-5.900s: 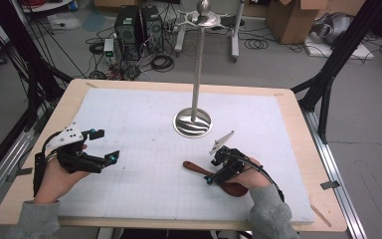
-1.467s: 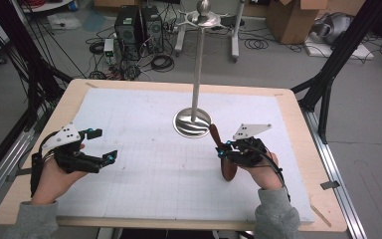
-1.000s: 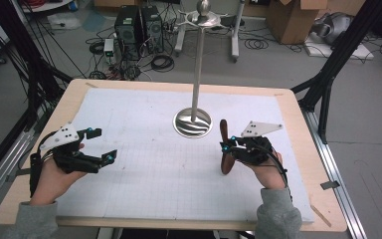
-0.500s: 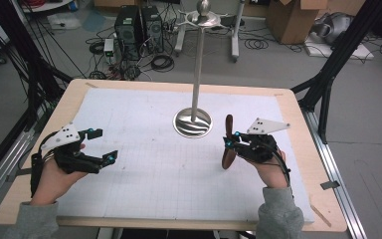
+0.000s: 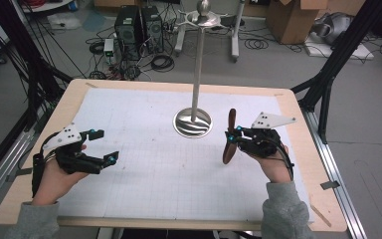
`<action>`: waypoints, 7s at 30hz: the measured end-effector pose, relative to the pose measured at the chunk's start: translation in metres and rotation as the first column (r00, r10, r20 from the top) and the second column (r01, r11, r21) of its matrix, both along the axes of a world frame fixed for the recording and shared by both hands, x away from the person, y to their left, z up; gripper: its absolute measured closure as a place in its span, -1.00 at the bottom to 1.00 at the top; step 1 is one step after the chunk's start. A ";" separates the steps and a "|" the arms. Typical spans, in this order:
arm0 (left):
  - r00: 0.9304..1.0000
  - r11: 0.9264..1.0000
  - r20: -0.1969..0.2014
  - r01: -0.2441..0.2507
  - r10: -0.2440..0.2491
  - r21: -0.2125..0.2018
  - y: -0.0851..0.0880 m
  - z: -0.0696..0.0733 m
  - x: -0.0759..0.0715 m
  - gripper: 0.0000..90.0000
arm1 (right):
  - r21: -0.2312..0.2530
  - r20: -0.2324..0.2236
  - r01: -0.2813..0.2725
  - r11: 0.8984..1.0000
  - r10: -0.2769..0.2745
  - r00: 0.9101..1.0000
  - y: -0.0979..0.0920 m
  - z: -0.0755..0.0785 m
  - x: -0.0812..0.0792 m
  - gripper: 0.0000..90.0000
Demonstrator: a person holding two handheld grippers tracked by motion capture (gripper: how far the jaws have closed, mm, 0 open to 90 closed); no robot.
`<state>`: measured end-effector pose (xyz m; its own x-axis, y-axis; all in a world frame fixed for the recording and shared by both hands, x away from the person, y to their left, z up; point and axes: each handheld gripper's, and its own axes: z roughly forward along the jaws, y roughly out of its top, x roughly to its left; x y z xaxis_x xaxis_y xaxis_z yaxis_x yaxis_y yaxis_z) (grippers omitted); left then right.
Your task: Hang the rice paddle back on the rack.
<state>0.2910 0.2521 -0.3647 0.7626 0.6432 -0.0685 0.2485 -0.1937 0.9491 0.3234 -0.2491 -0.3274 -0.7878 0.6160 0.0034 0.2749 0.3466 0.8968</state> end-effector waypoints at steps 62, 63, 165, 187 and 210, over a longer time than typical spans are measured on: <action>0.999 0.999 -0.009 -0.042 0.042 0.024 0.018 -0.005 -0.015 -0.89 | 0.069 0.028 0.024 0.997 -0.026 0.999 0.001 0.099 0.071 0.72; 0.999 0.999 -0.013 -0.042 0.042 0.022 0.018 -0.005 -0.015 -0.89 | 0.073 0.029 0.022 0.997 -0.024 0.999 0.002 0.101 0.072 0.72; 0.999 0.999 0.004 -0.032 0.032 0.005 0.019 -0.002 -0.022 -0.89 | 0.109 0.128 0.026 0.994 -0.040 0.991 0.026 0.138 0.117 0.72; 0.999 0.999 0.010 -0.042 0.042 0.003 0.022 -0.002 -0.026 -0.89 | 0.108 0.125 0.014 0.994 -0.028 0.992 0.032 0.136 0.123 0.72; 0.999 0.999 -0.002 -0.045 0.045 0.008 0.024 -0.002 -0.032 -0.89 | 0.096 0.127 0.001 0.995 -0.013 0.992 0.043 0.138 0.127 0.72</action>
<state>0.2592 0.2757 -0.3670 0.7330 0.6771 -0.0650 0.2592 -0.1897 0.9470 0.4500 -0.2057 -0.1896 -0.7811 0.6233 -0.0377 0.1585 0.2563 0.9535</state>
